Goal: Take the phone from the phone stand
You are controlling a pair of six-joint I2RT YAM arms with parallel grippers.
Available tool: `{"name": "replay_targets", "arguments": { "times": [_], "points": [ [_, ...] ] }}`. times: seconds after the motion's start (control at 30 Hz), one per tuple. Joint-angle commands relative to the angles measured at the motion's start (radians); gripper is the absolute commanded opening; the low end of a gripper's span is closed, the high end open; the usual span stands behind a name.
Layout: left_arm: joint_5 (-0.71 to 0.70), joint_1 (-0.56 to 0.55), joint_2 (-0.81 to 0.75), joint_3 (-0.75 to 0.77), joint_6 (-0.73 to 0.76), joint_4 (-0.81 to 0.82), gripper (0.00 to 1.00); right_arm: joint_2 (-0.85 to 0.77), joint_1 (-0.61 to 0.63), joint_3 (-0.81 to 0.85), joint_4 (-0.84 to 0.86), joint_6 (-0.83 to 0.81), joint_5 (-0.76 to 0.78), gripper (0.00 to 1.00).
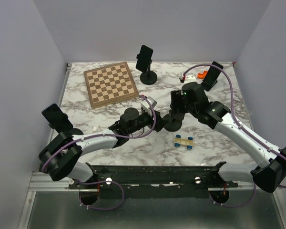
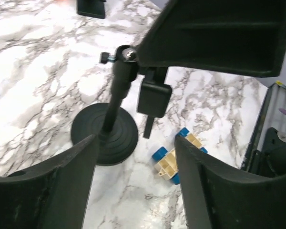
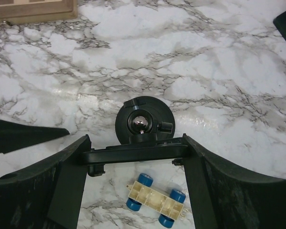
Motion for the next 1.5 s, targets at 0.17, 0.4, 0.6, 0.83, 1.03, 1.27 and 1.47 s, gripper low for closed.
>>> {"name": "replay_targets", "arguments": {
  "times": [0.17,0.4,0.6,0.83,1.03,1.27,1.47],
  "points": [
    [0.006,-0.008,0.043,0.065,0.011,-0.011,0.79,0.026,-0.012,0.045,-0.079,0.0,0.072,0.01],
    [0.047,-0.01,0.122,0.133,-0.015,0.031,0.73,0.027,-0.012,0.048,-0.092,0.019,0.078,0.01],
    [0.006,-0.027,0.165,0.187,0.007,0.004,0.59,0.028,-0.011,0.043,-0.085,0.029,0.06,0.01],
    [-0.018,-0.033,0.188,0.221,0.033,-0.003,0.49,0.033,-0.012,0.047,-0.082,0.023,0.061,0.01],
    [-0.004,-0.04,0.189,0.208,0.044,0.016,0.26,0.031,-0.012,0.04,-0.075,0.02,0.093,0.01],
    [0.069,-0.039,0.118,0.119,0.082,-0.009,0.0,0.015,-0.012,-0.007,-0.033,0.013,0.312,0.01],
    [0.306,0.034,0.089,0.043,0.084,-0.018,0.0,0.01,-0.012,-0.043,0.03,-0.122,0.331,0.01]
  ]
}}
